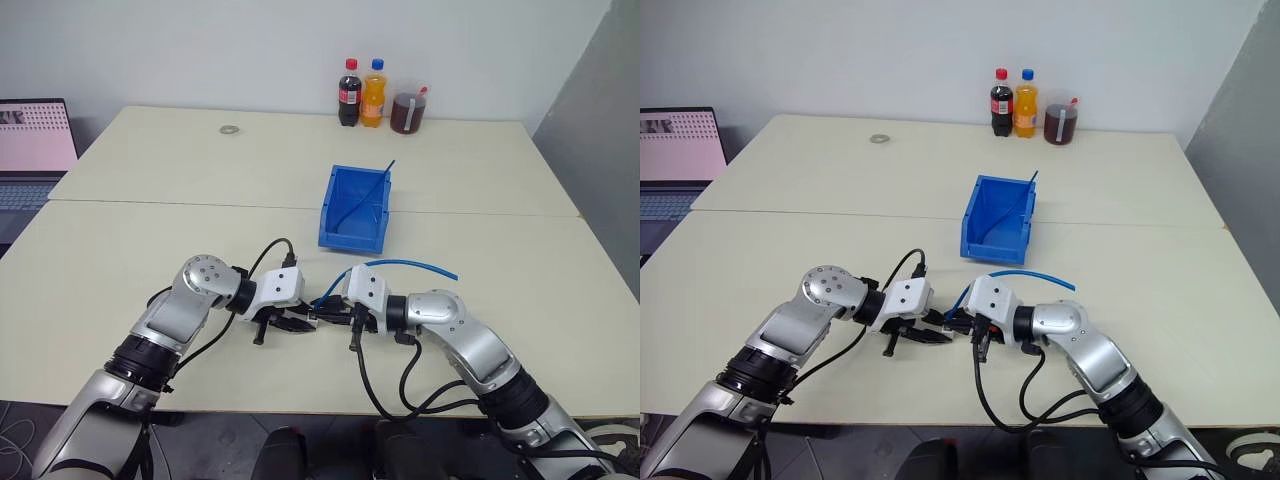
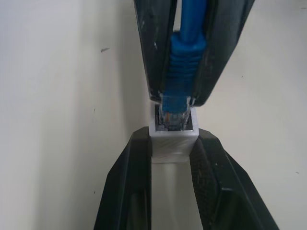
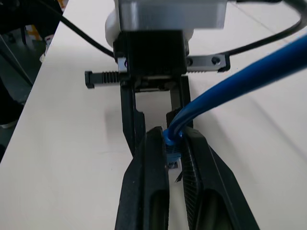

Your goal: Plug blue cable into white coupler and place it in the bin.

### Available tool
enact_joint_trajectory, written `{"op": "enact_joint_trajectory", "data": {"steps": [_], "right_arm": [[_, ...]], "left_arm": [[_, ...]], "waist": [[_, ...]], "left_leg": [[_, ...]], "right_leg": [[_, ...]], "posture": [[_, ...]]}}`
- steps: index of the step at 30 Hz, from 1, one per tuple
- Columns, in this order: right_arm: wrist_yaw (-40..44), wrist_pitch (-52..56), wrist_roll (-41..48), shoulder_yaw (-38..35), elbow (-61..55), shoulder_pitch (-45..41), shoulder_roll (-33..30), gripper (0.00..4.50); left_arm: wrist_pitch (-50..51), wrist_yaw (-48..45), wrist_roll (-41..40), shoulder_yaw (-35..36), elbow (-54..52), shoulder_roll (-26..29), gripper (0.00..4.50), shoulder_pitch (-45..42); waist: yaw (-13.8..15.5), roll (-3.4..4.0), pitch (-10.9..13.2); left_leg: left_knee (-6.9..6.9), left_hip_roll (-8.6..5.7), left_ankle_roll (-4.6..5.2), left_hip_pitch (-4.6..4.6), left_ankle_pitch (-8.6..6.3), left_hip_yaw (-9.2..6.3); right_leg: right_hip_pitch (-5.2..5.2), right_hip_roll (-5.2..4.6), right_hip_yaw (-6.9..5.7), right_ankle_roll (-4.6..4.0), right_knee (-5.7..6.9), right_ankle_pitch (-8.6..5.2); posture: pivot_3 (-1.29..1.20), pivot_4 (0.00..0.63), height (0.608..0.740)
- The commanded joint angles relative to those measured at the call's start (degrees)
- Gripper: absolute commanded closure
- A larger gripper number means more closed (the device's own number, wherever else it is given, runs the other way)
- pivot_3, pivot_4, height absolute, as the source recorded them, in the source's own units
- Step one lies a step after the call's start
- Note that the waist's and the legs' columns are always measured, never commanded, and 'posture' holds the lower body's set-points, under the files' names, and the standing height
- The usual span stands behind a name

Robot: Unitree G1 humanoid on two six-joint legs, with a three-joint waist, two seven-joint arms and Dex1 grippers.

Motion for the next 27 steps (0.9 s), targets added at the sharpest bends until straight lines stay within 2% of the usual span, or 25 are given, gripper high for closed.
{"op": "enact_joint_trajectory", "data": {"steps": [1, 9, 27], "right_arm": [[1.81, 0.33, -0.81, 1.45, 0.22, -0.17, 0.3, 4.41], [6.36, 3.93, -1.2, 4.55, 2.66, -1.8, 0.7, 4.41], [8.76, 11.93, -5.92, 10.71, 4.87, -4.46, 2.84, 4.41]], "left_arm": [[-0.27, -0.19, 0.59, -0.39, 0.44, -0.43, 3.72, 0.16], [-0.65, 0.36, 0.95, -0.48, 0.68, -0.96, 3.72, 0.29], [-1.12, 0.96, 1.51, -0.52, 0.08, -1.7, 3.72, 2.53]], "waist": [[0.0, 0.0, 0.0], [-0.01, 0.03, -0.1], [-0.18, 0.55, -1.47]], "left_leg": [[0.0, 0.0, 0.0, 0.0, 0.0, 0.0], [0.0, 0.0, 0.0, 0.12, 0.0, 0.0], [-0.08, 0.0, 0.02, 0.38, -0.01, 0.04]], "right_leg": [[0.0, 0.0, 0.0, 0.0, 0.0, 0.0], [0.11, 0.0, 0.0, 0.0, 0.01, 0.0], [0.26, 0.03, 0.08, -0.07, 0.0, -0.05]], "posture": [[0.0, 0.15, 0.74], [0.0, 0.15, 0.74], [0.0, 0.15, 0.74]]}}
